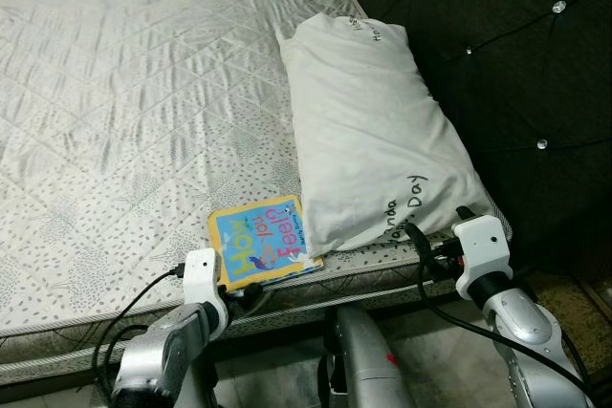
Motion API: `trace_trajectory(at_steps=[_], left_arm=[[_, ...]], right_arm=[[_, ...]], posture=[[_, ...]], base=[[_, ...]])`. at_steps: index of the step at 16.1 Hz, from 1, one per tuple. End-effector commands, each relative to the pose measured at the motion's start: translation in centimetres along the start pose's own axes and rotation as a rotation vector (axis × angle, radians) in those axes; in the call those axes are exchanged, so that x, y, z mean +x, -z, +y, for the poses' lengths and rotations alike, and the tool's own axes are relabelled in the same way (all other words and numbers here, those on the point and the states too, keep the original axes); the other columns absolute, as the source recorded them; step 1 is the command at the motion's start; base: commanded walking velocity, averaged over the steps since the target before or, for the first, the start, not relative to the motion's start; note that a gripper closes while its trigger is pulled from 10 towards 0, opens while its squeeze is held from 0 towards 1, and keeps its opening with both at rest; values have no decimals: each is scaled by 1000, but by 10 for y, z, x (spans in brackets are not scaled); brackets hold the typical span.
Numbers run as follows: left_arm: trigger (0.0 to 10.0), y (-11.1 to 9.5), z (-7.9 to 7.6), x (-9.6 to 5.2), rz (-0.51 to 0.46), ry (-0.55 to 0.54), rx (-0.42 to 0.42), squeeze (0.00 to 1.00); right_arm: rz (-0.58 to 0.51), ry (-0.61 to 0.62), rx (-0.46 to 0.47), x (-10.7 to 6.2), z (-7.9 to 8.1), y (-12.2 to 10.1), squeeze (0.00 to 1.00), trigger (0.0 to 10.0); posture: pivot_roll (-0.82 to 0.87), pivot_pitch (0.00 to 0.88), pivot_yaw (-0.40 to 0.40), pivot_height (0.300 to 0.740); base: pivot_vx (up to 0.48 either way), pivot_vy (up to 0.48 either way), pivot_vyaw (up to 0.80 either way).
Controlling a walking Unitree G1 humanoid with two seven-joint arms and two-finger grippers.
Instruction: Clean up the room
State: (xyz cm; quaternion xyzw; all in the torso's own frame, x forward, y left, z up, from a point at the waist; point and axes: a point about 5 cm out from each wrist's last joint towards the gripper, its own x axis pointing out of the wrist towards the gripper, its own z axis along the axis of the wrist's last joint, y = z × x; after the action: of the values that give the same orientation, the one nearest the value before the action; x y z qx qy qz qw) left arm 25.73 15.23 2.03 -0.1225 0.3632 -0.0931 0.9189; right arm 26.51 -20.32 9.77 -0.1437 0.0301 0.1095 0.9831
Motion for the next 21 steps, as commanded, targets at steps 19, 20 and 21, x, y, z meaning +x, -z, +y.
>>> trace_trajectory(at_steps=[19, 20, 21], left_arm=[[10000, 10, -25, 25, 71, 73, 123, 702], [10000, 10, -25, 25, 71, 77, 143, 702], [10000, 8, -27, 24, 61, 86, 168, 635]], right_arm=[[0, 21, 0, -1, -3, 0, 0, 10000], [-1, 20, 1, -1, -3, 1, 0, 10000], [-1, 19, 1, -1, -3, 0, 0, 10000]], posture=[[-228, 152, -43, 600], [-228, 152, -43, 600], [-228, 152, -43, 600]], base=[[0, 0, 0], [0, 0, 0], [0, 0, 0]])
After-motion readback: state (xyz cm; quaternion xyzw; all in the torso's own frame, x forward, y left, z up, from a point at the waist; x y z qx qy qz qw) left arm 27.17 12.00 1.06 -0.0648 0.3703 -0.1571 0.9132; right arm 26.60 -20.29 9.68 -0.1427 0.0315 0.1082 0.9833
